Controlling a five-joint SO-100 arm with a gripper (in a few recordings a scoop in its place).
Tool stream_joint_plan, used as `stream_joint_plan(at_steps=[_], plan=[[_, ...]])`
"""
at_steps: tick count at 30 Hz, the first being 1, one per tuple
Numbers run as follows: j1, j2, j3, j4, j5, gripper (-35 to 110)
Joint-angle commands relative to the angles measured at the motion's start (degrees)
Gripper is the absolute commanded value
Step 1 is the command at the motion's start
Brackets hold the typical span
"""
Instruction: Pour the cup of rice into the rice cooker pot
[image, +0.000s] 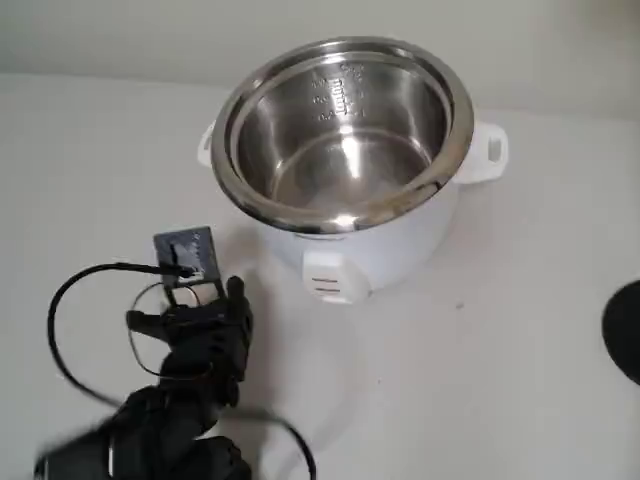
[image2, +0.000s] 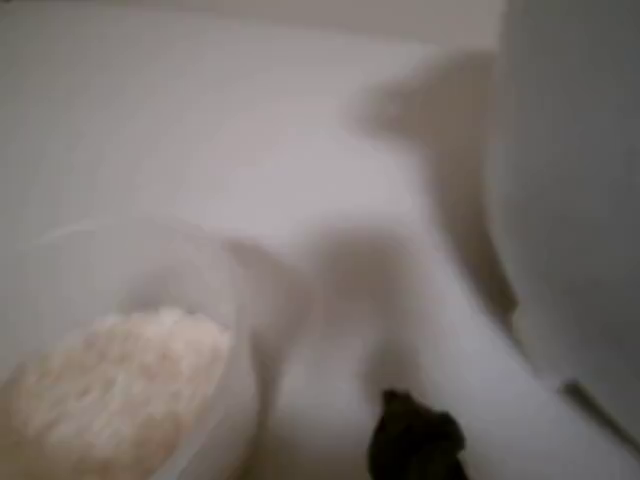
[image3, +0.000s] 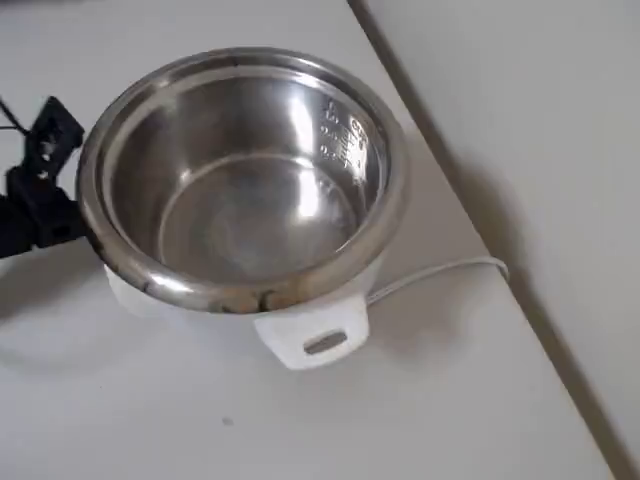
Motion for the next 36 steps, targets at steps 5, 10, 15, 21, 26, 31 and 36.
stream_joint_plan(at_steps=[5, 10, 15, 21, 26, 31, 36], plan=[[-0.7, -44.5, -17.0, -42.7, -2.2, 68], [-2.6, -48.2, -21.8, -43.6, -1.1, 67], [-2.5, -49.0, -29.1, -41.9, 0.7, 67], [-2.1, -53.6, -36.3, -40.8, 0.7, 60], [-2.5, -57.8, -40.5, -40.1, 0.6, 38], [-3.3, -59.9, -43.2, -39.0, -0.5, 18], [-3.3, -60.9, -44.2, -39.1, -1.7, 9]])
